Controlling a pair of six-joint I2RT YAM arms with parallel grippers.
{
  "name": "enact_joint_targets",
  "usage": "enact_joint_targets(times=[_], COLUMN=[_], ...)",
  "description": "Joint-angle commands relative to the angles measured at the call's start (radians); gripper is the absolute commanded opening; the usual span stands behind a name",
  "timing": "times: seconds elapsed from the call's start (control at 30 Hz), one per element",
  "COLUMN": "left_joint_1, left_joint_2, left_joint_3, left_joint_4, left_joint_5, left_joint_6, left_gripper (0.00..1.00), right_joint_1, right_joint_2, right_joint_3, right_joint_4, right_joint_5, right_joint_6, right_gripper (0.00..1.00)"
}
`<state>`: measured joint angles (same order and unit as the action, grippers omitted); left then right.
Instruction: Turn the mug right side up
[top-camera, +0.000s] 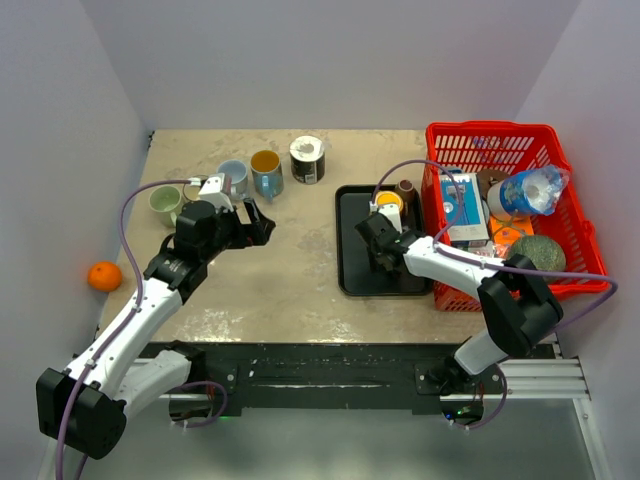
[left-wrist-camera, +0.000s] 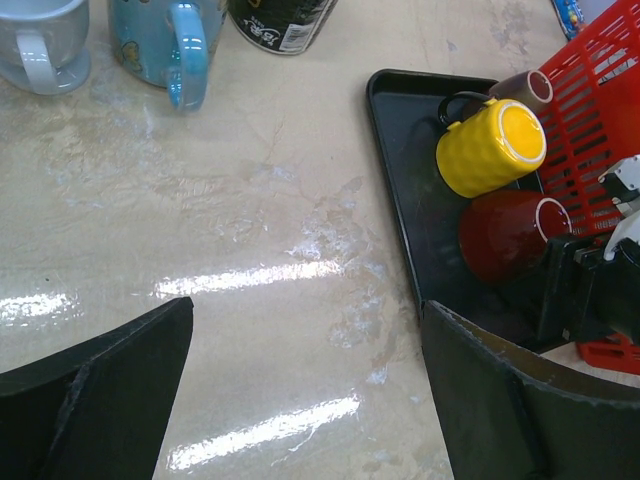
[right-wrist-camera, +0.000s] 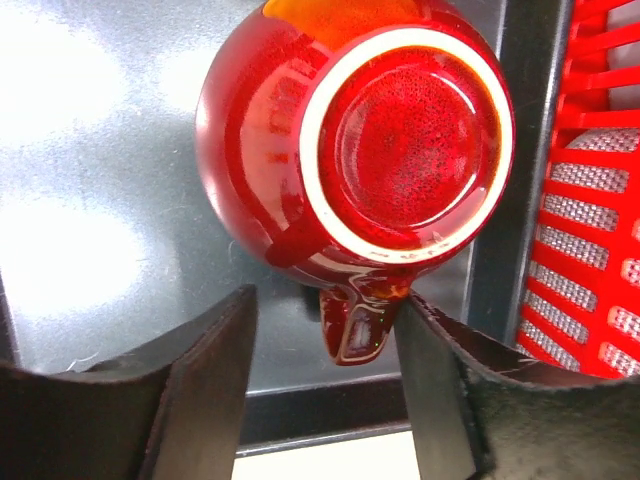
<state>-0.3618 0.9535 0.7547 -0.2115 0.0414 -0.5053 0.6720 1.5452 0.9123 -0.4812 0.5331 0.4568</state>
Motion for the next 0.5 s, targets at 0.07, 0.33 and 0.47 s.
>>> enact_joint_targets(times=[0.07, 0.33, 0.47], left_joint_1=[0.003, 0.003, 0.003], left_joint_2=[-0.012, -0.013, -0.016], left_joint_3=[0.000, -0.005, -0.008], left_joint_4=[0.017, 0.017, 0.017], left_joint_5=[0.009, 0.006, 0.009], left_joint_6=[0.002, 0.002, 0.001], left_gripper=[0.99, 0.99, 0.99], right_joint_1=[-0.002, -0.002, -0.003], right_joint_2=[-0.008, -0.008, 0.000], right_joint_3=[0.023, 0.022, 0.030], right_joint_4=[0.010, -0.002, -0.016], right_joint_5=[0.019, 0.028, 0.041], right_joint_6=[0.036, 0.066, 0.074], right_gripper=[0.55, 0.36, 0.28])
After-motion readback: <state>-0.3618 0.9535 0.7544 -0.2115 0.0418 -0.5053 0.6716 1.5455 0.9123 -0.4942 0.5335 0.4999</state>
